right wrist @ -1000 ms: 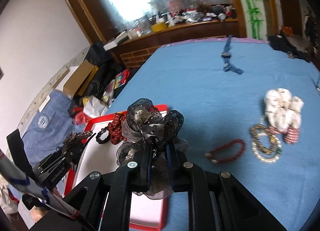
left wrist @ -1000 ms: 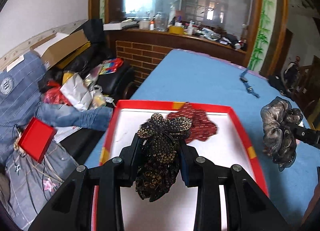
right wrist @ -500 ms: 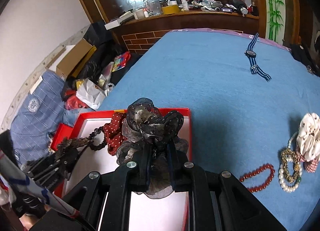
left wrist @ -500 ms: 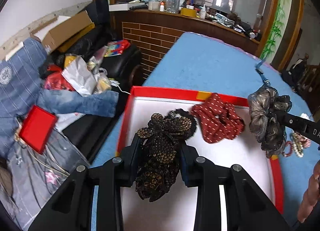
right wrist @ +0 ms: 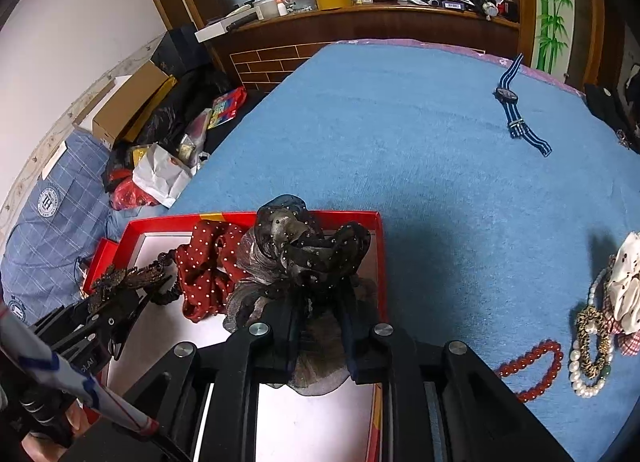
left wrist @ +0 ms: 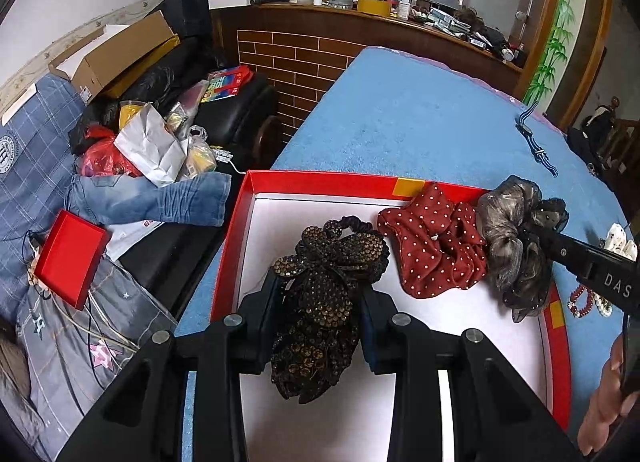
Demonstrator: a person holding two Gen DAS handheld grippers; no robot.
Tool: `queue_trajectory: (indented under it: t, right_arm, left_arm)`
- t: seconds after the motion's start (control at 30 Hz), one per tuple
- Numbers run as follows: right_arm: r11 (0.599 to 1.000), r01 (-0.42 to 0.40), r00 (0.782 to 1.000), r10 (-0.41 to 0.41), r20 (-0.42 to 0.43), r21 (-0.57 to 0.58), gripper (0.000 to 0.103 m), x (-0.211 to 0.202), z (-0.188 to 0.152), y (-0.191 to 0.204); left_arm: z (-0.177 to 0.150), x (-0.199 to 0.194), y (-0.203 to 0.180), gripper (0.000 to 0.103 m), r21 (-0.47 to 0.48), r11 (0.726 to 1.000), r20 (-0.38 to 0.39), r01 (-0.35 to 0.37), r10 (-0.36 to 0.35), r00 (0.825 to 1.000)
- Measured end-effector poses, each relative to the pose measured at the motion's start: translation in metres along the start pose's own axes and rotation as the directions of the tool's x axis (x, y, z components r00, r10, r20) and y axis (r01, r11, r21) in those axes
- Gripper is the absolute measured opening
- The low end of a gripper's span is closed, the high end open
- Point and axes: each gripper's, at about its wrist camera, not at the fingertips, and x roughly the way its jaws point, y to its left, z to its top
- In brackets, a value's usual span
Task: Organize jewelry
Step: 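Lower the bow clip and grey scrunchie into the red box, open both grippers, then reach the left gripper to the red bead bracelet while the right approaches the white scrunchie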
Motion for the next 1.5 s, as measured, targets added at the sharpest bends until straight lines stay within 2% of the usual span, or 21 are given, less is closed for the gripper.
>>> queue_trajectory:
  t: [0.07,0.2,0.33,0.73,0.93,1.17,1.37,1.5]
  right_arm:
    - [1.0,-0.007,1.0,0.007,-0.005,0.004,0.024,0.001,0.0,-0.002]
    - [0.999,-0.027,1.0,0.028,-0.003,0.02,0.037,-0.004,-0.001,-0.005]
    - [0.999,-0.04,0.999,0.04,0.015,0.024,0.042,-0.013,-0.001,-0.005]
    - [0.991,-0.105,0.991,0.097,0.096,0.081,0.046,-0.061,-0.016,-0.028]
    - [0.985,-0.115,0.986,0.098,0.134,0.125,0.047,-0.089,-0.03,-0.056]
    - [0.972,-0.1,0.981,0.06,0.187,0.214,0.047,-0.122,-0.046,-0.111]
    - [0.95,-0.068,0.971,-0.008,0.24,0.306,0.047,-0.15,-0.055,-0.167]
    - [0.929,-0.004,0.957,-0.103,0.272,0.369,0.048,-0.167,-0.061,-0.201]
  left_arm:
    - [0.001,0.001,0.001,0.034,-0.005,1.0,0.004,0.0,0.0,1.0]
    - [0.001,0.001,0.002,0.037,-0.016,1.0,0.004,0.004,-0.004,1.0]
    - [0.002,-0.005,0.002,0.04,-0.018,1.0,0.02,0.011,-0.01,1.0]
    - [0.002,-0.042,-0.021,0.044,0.012,1.0,0.103,0.015,-0.016,0.995]
    - [-0.003,-0.062,-0.06,0.045,0.079,0.996,0.134,0.043,-0.054,0.989]
    - [-0.015,-0.072,-0.118,0.045,0.188,0.979,0.129,0.076,-0.101,0.986]
    - [-0.031,-0.073,-0.17,0.045,0.291,0.948,0.091,0.128,-0.161,0.983]
    - [-0.04,-0.069,-0.204,0.045,0.358,0.912,0.027,0.202,-0.226,0.974]
